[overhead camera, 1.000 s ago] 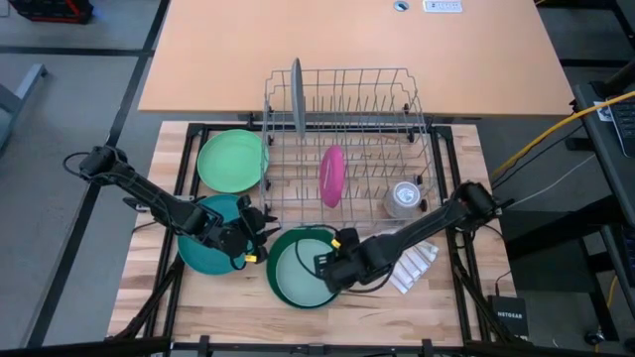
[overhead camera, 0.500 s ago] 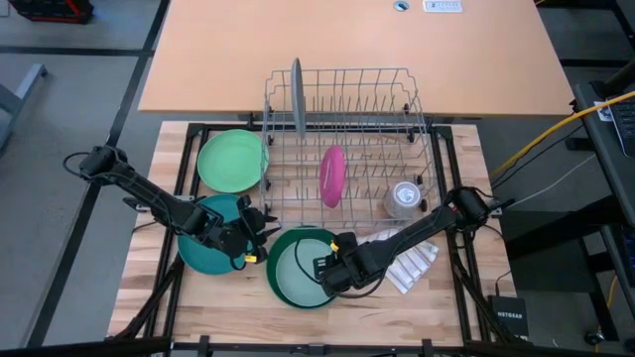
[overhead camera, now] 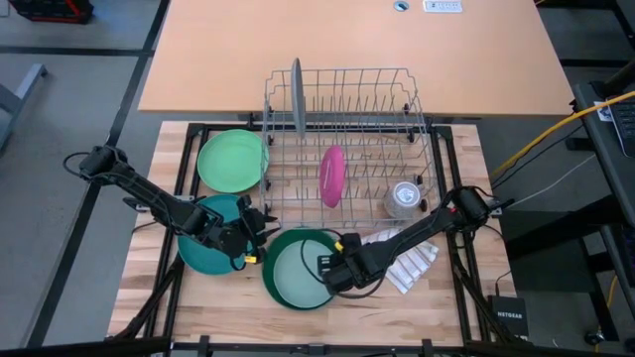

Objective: Sort dishes
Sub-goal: Put the light green plate in the dish rack

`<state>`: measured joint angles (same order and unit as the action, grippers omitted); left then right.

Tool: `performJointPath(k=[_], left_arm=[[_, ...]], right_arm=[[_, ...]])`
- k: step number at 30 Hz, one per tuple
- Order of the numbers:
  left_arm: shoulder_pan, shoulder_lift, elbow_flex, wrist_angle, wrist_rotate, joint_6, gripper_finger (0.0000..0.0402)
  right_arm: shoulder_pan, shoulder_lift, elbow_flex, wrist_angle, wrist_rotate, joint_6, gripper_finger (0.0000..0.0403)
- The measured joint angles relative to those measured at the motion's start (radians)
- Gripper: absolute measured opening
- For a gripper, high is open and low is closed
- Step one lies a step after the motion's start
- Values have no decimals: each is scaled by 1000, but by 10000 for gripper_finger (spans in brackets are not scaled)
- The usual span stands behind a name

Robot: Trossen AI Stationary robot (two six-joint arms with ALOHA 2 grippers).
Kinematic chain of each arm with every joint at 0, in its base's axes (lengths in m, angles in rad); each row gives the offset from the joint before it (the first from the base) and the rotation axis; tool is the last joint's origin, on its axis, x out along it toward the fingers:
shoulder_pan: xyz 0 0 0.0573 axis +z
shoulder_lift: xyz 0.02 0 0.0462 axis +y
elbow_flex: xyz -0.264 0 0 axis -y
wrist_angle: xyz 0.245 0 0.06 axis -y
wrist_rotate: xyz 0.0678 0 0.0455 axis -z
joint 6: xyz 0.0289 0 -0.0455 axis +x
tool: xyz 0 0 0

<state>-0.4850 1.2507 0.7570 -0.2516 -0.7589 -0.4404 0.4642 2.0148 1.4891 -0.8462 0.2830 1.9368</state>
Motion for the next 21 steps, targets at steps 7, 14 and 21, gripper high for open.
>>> performJointPath(k=[7,14,21], left_arm=[[0,0,0,0,0,4,120],[0,0,0,0,1,3,120],[0,0,0,0,0,5,120]], right_arm=[[0,0,-1,68,21,-5,163],[1,0,-1,88,22,-9,163],[1,0,-1,122,33,-34,163]])
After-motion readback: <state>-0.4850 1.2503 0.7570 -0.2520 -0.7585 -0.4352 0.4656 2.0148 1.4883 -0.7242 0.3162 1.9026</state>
